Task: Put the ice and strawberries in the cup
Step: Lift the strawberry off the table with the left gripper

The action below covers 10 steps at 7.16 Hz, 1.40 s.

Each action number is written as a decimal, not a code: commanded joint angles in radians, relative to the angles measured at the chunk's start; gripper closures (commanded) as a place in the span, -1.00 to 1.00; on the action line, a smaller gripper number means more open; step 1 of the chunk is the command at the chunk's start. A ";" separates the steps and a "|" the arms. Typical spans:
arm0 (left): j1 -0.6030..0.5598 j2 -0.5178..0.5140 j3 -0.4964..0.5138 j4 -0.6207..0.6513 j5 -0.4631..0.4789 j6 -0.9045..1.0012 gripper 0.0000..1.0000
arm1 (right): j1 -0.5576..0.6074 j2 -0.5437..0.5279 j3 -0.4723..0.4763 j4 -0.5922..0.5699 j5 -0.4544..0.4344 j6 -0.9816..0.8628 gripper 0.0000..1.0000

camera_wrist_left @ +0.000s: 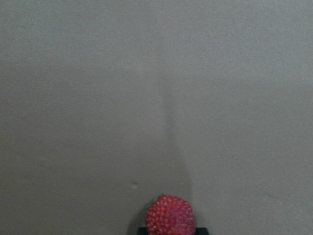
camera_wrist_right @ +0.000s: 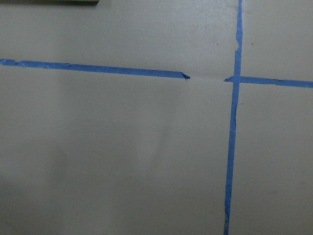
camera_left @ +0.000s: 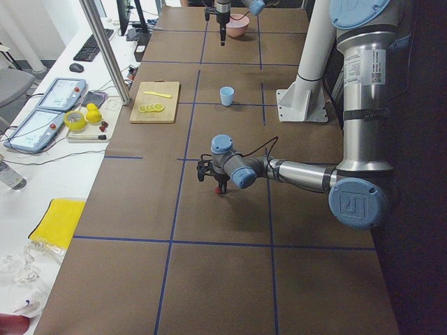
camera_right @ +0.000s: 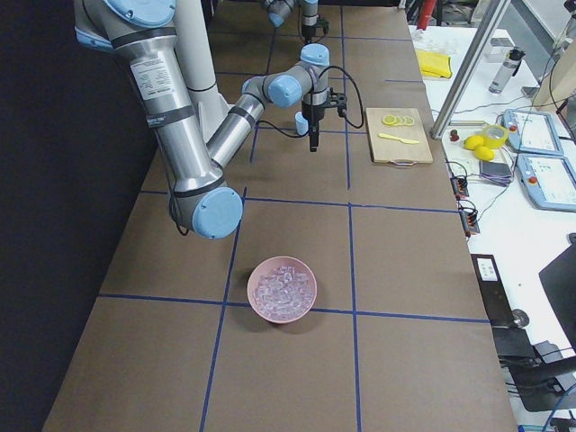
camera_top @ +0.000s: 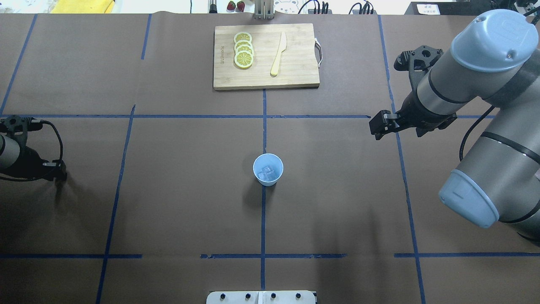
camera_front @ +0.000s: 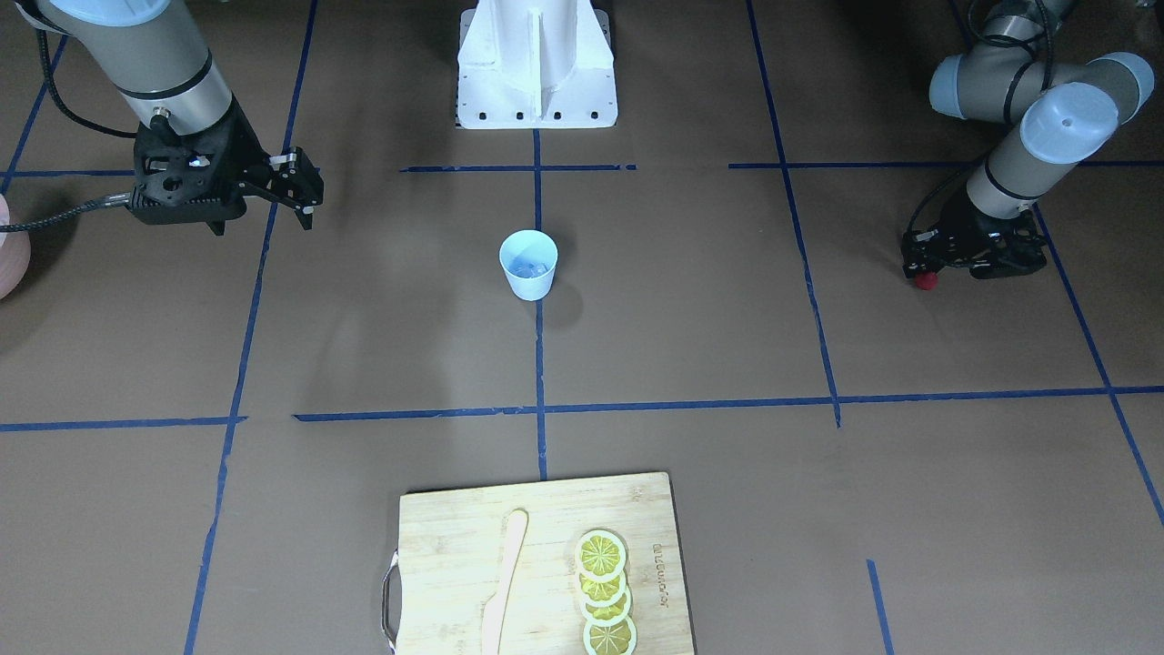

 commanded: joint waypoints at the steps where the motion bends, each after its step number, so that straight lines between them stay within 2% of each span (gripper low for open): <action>1: -0.001 -0.003 -0.004 0.005 0.000 0.002 0.03 | -0.001 0.000 0.000 0.000 0.000 0.001 -1.00; 10: -0.026 -0.024 0.005 0.028 0.003 0.008 0.06 | -0.001 -0.005 -0.008 0.000 -0.001 0.003 -1.00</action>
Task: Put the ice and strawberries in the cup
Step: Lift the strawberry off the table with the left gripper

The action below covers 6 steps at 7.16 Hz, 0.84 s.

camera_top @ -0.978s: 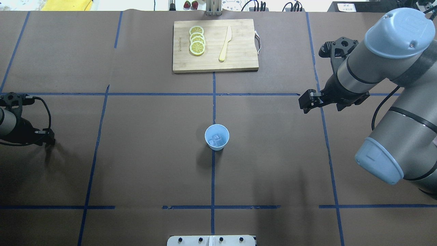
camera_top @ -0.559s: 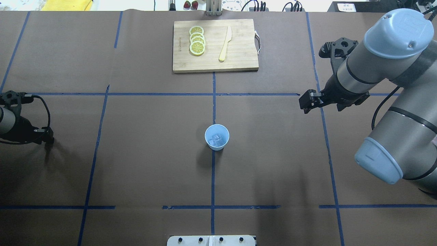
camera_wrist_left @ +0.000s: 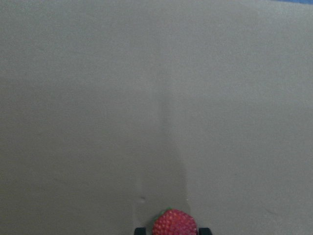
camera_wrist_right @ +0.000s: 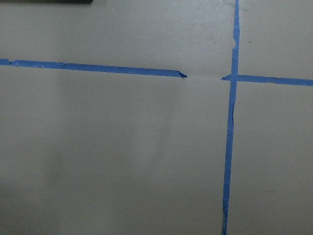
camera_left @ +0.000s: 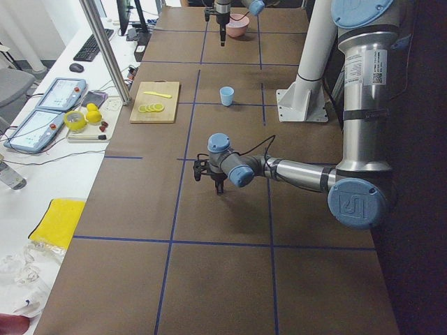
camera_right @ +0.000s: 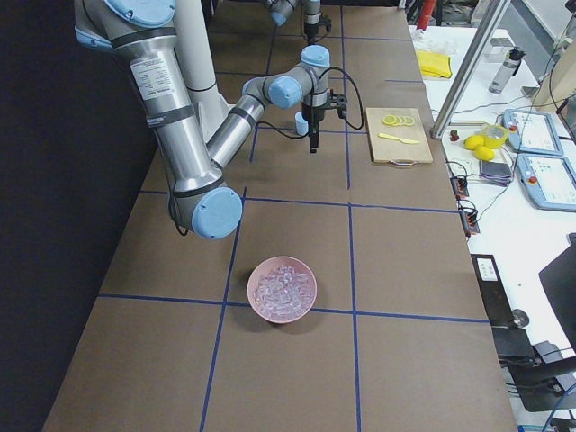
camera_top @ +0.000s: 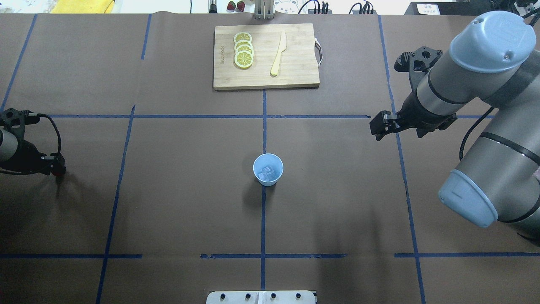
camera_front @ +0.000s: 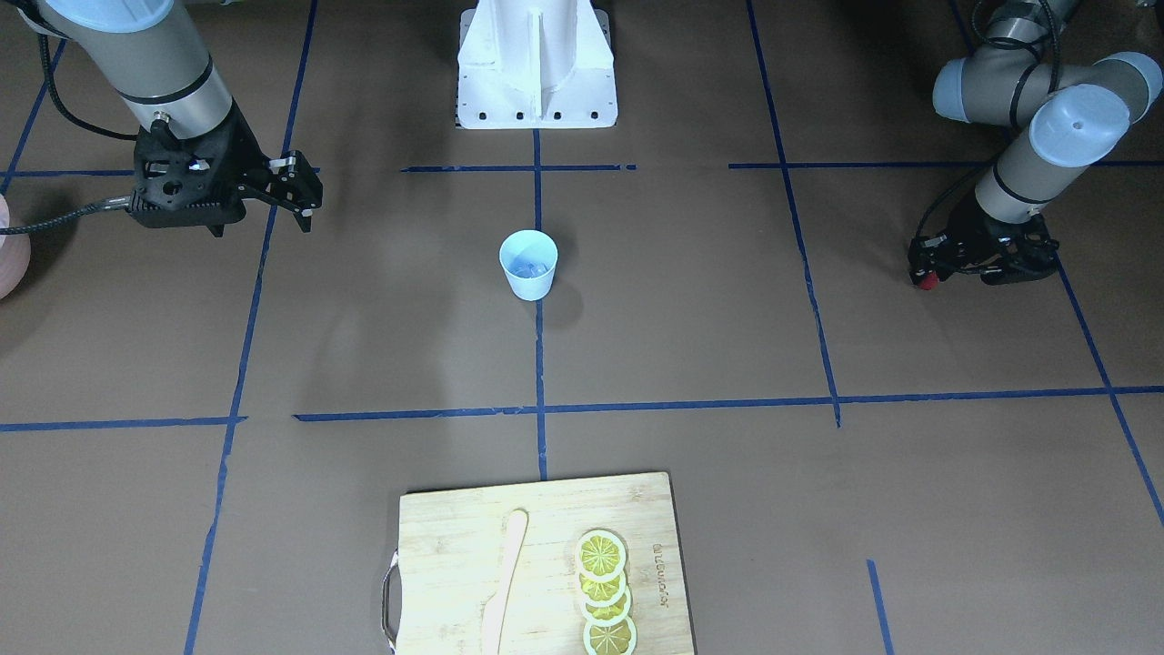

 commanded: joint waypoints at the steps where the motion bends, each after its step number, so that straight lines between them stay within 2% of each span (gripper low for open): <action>1: 0.001 -0.007 0.004 0.001 0.000 0.000 0.06 | 0.000 -0.001 -0.001 0.000 0.000 0.000 -1.00; 6: -0.001 -0.012 0.008 0.001 0.003 0.000 0.08 | 0.000 -0.001 -0.001 0.000 -0.002 0.000 -1.00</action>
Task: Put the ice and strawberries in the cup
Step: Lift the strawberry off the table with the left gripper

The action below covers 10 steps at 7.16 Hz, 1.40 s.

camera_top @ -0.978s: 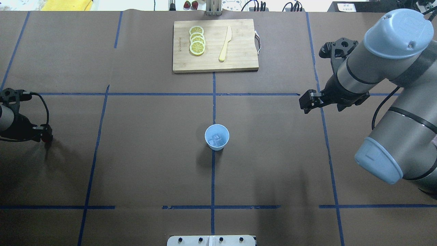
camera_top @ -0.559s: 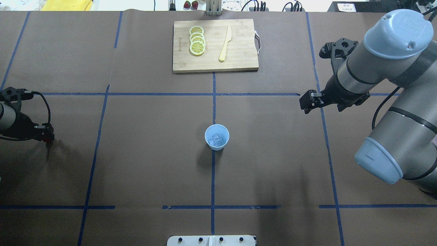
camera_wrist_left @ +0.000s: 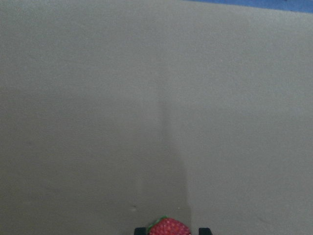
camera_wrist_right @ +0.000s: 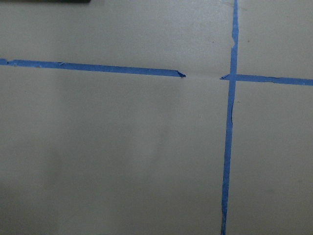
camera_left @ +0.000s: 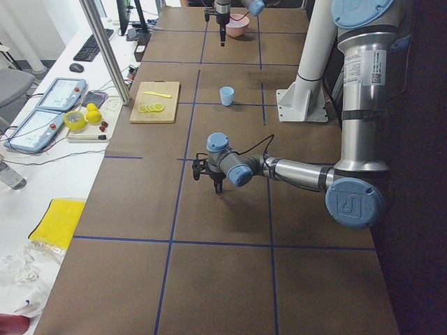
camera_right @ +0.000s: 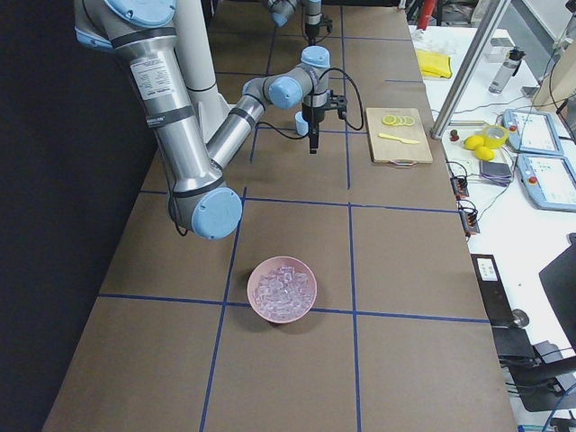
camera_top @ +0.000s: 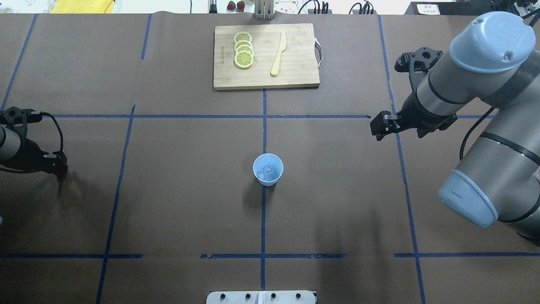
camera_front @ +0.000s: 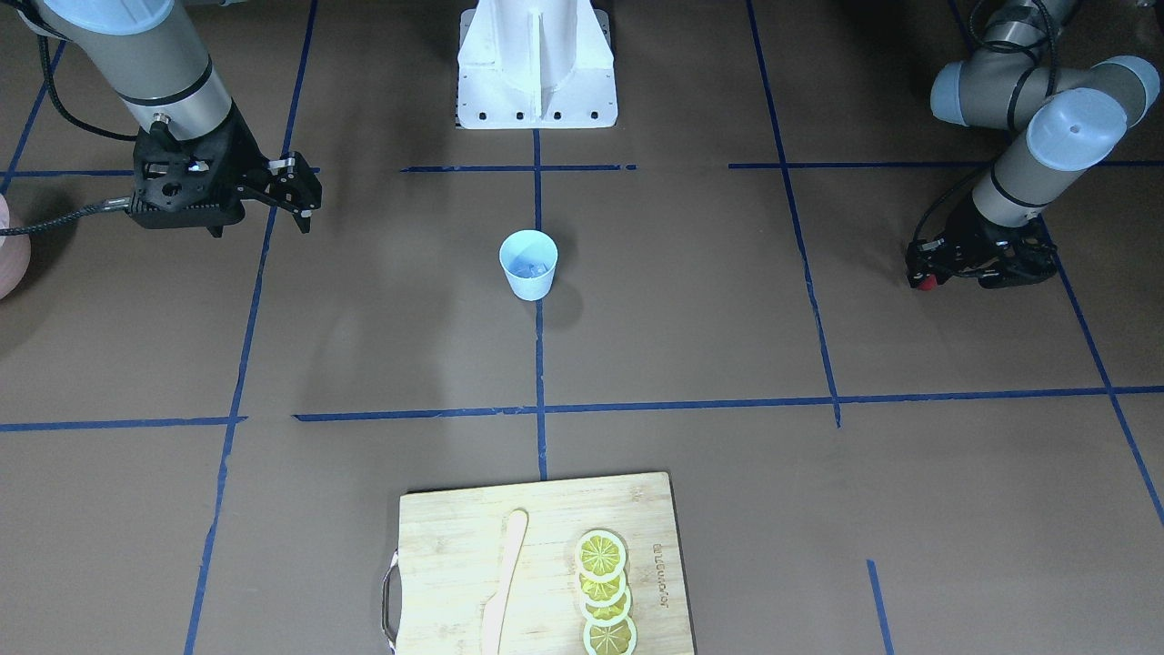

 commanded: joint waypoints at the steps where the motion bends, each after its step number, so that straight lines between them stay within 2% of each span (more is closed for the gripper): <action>1: -0.002 0.000 0.000 0.000 0.002 0.000 0.09 | 0.000 0.000 0.000 0.000 0.001 0.000 -1.00; 2: -0.009 0.000 0.002 0.000 0.004 0.000 0.16 | 0.000 -0.003 0.000 0.000 0.001 0.000 -1.00; 4: -0.022 0.000 -0.003 0.012 0.004 0.000 0.75 | 0.000 -0.005 0.000 0.000 0.001 0.000 -1.00; 5: -0.025 0.000 -0.007 0.014 0.004 0.000 0.90 | 0.000 -0.005 0.000 0.000 0.001 0.000 -1.00; 6: -0.047 0.000 -0.015 0.026 -0.001 0.000 1.00 | -0.002 -0.003 0.000 0.000 0.001 0.002 -1.00; 7: -0.077 0.000 -0.053 0.081 -0.016 0.002 1.00 | -0.002 -0.003 0.000 0.000 0.001 0.002 -1.00; 9: -0.089 -0.022 -0.256 0.359 -0.018 0.029 1.00 | 0.000 -0.003 0.005 0.000 0.004 0.000 -1.00; 10: -0.089 -0.090 -0.344 0.517 -0.015 0.029 1.00 | 0.005 -0.003 0.009 0.000 0.006 -0.005 -1.00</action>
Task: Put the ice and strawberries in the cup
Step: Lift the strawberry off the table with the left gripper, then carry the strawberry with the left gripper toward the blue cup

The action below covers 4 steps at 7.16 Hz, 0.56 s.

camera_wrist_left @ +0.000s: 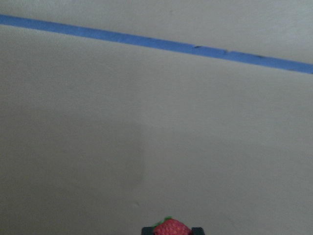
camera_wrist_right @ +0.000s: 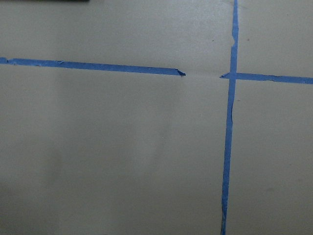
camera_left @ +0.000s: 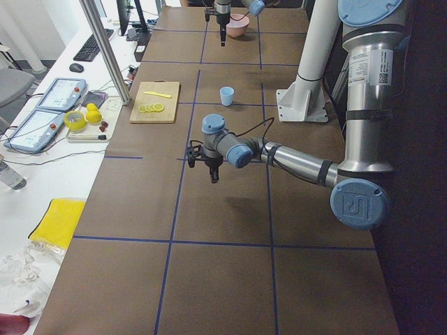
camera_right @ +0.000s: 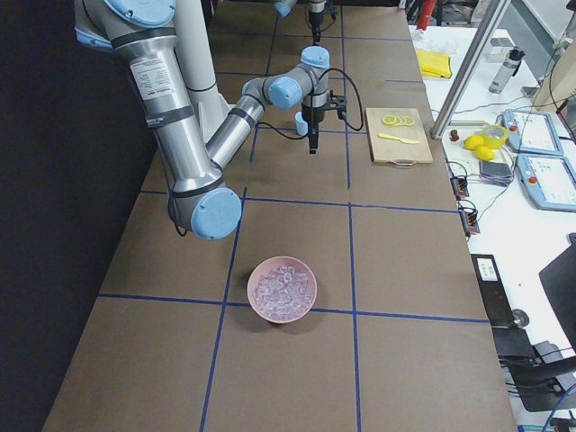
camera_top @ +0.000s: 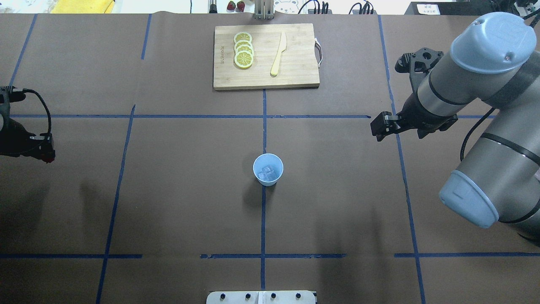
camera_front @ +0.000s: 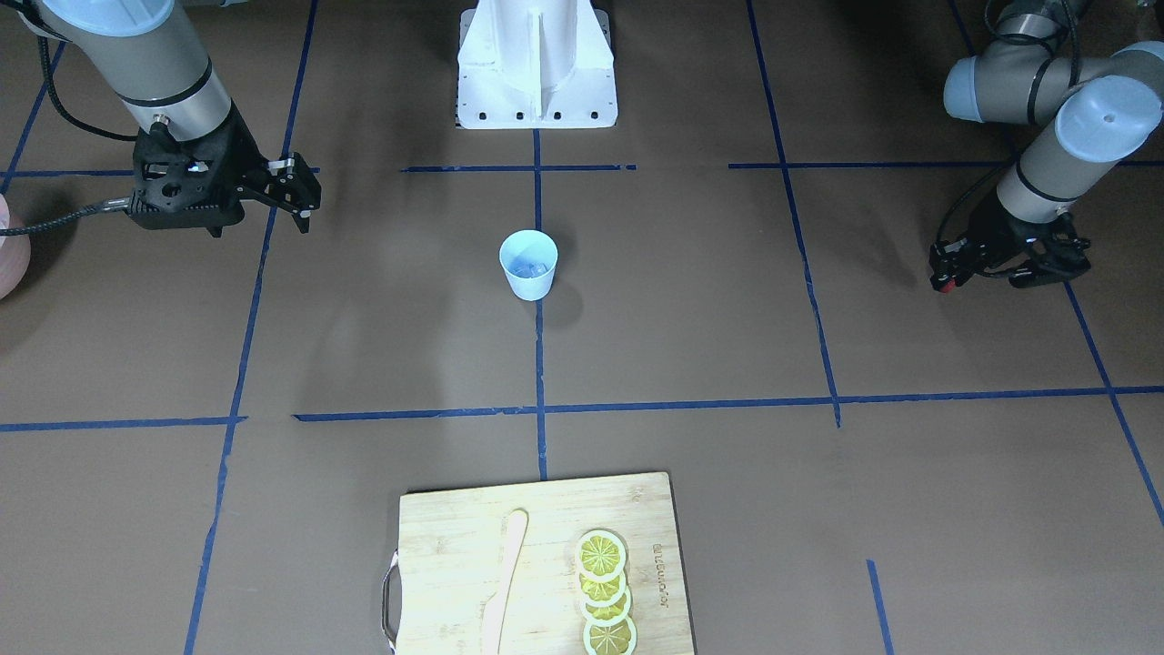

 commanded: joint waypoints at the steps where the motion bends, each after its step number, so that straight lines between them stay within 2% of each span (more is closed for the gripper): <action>1: -0.002 -0.163 -0.129 0.294 0.003 -0.015 1.00 | 0.019 -0.009 0.006 0.000 0.002 -0.013 -1.00; 2: 0.023 -0.235 -0.128 0.313 0.002 -0.094 1.00 | 0.046 -0.040 0.014 0.000 0.003 -0.051 -1.00; 4: 0.160 -0.375 -0.119 0.322 0.011 -0.269 1.00 | 0.126 -0.104 0.017 0.000 0.022 -0.169 -1.00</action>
